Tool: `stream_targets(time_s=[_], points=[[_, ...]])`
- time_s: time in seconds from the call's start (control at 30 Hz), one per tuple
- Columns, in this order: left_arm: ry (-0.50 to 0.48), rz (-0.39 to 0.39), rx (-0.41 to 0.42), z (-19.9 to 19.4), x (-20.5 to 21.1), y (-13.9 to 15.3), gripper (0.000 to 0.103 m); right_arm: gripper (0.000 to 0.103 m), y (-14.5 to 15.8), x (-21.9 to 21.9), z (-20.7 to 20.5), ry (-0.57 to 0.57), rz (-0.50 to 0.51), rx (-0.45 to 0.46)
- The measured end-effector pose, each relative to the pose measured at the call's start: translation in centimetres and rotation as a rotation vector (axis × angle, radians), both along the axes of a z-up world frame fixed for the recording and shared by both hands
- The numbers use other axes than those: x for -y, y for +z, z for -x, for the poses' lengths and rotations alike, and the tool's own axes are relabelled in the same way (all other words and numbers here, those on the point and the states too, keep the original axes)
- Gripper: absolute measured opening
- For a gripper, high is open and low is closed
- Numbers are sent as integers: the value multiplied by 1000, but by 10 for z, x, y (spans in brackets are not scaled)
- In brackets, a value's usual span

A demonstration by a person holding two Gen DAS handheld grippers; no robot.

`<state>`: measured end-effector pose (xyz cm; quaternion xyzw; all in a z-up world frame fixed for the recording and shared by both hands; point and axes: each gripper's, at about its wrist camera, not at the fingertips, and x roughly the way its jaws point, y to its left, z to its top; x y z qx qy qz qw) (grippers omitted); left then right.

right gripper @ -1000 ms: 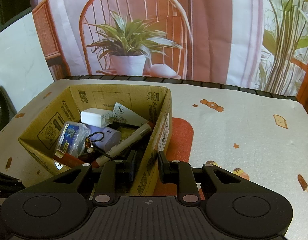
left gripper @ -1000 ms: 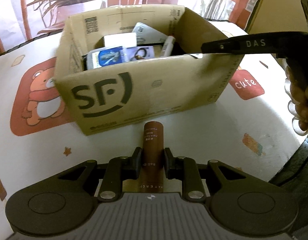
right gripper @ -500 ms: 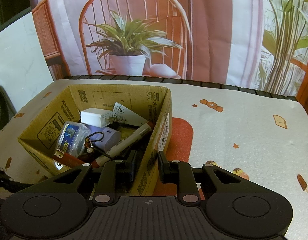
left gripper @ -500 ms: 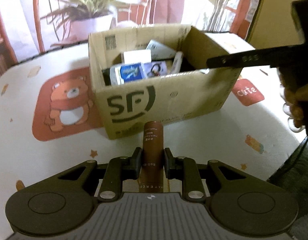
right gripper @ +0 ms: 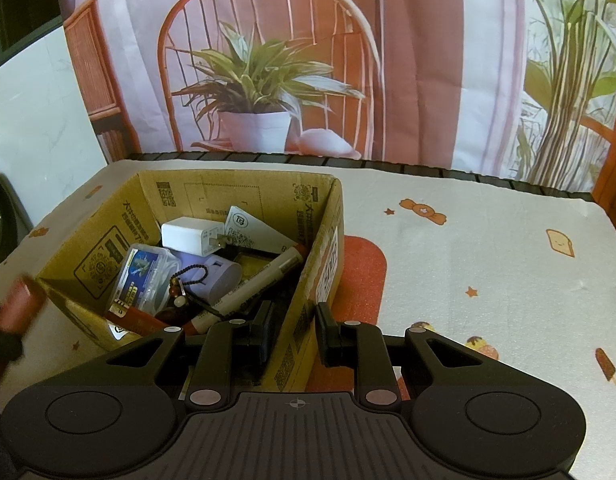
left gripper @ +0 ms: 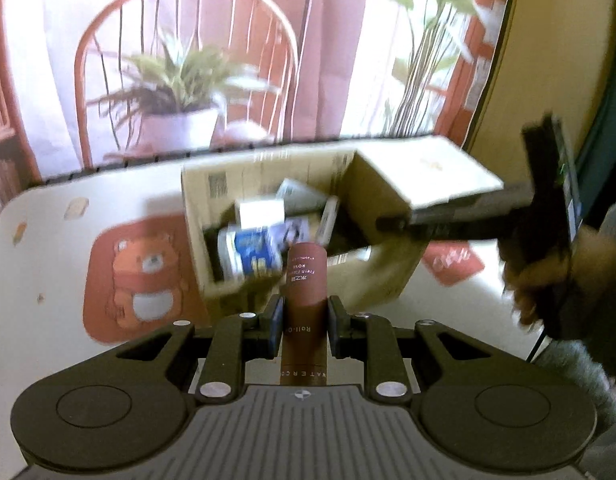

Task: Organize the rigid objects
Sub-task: 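Lift the dark red tube with the left gripper over the box, then lower the dark red tube into the box and open the left gripper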

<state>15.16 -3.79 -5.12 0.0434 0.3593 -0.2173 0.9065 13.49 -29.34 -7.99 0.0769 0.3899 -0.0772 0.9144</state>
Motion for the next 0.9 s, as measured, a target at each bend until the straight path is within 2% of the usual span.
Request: stream_targets(time_s=[0.2,0.33,0.67,0.9], points=[[-2,23,67,-19,14,23,24,21,0,-1,0,0,1,0],[11,28,68,-44,28,23,24,21,-1,-1,0,0,0,0],[24,-16,19,-104,66,-7,24,21,-1,0,0,-3,-6,3],[-21,-79,-52,-121,86,-33,24,21,-1,0,0,-5,-8,4]])
